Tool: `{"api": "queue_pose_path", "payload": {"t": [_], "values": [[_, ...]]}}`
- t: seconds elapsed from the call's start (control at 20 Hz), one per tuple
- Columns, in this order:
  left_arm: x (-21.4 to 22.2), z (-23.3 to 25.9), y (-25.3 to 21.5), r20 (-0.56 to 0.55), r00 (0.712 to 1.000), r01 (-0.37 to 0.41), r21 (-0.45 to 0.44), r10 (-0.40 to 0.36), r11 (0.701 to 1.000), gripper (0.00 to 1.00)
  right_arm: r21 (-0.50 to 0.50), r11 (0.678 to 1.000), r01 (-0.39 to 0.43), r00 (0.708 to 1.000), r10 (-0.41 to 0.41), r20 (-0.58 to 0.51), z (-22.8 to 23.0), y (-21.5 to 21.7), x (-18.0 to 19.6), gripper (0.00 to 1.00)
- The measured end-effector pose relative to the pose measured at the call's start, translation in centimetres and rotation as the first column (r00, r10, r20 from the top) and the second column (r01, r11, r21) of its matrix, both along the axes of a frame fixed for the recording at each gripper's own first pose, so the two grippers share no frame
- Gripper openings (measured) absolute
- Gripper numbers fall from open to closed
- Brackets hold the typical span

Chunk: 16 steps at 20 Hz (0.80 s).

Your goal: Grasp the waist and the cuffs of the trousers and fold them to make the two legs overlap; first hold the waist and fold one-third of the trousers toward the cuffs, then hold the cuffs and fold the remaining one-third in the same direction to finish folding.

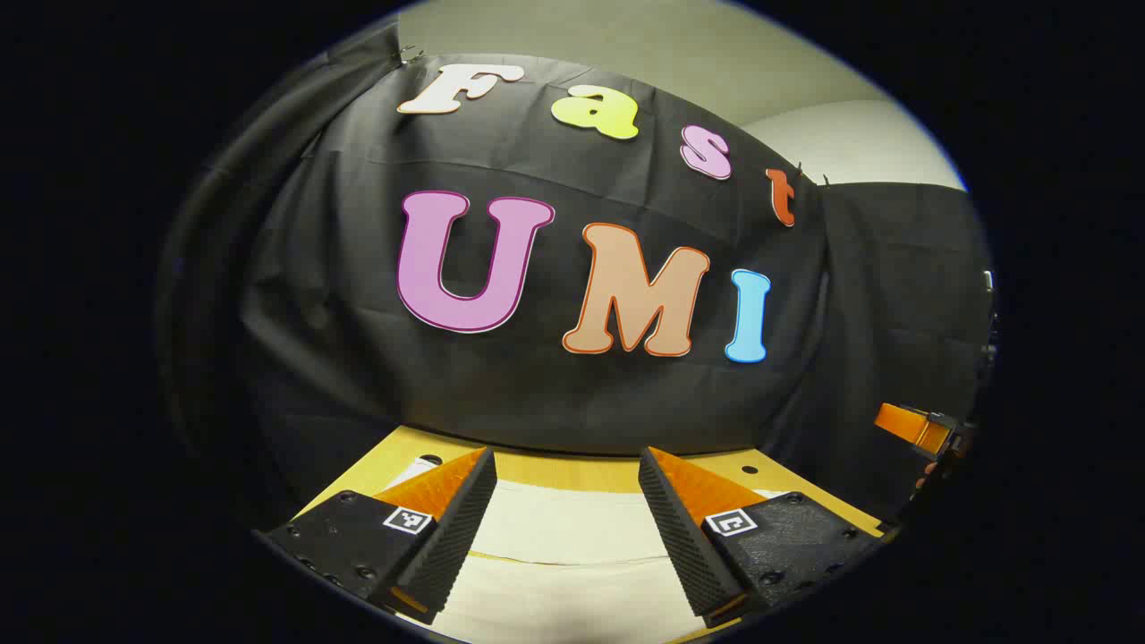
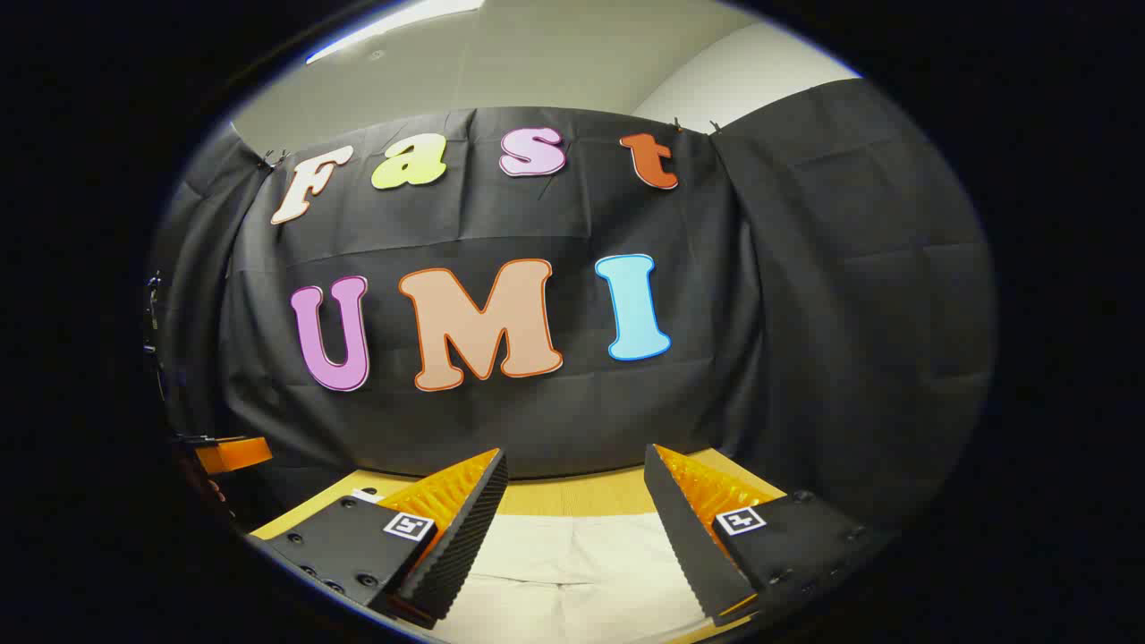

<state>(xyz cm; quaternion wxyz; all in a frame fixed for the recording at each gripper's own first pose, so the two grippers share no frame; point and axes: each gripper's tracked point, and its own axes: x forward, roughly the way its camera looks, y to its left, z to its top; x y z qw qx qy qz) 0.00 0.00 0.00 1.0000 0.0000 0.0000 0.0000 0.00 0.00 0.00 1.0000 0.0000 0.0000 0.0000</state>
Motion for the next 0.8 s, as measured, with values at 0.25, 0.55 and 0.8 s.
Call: {"api": "queue_pose_path", "payload": {"t": [0.25,0.55,0.8], "values": [[-0.1,-0.4,-0.1,-0.011,1.0,0.008,-0.001,-0.008,1.0,0.94,0.005,1.0,-0.007,1.0,0.007,-0.006,-0.3,0.2,0.3,0.98],[0.1,-1.1,-0.2,-0.034,0.999,0.013,0.001,-0.013,1.0,0.95,0.001,1.0,-0.002,1.0,0.002,-0.022,-1.0,0.1,0.5,0.96],[0.3,-1.2,-0.4,-0.041,0.999,0.018,0.008,-0.017,1.0,0.94,0.01,1.0,0.003,1.0,-0.003,-0.019,-1.0,-0.3,0.7,0.98]]}}
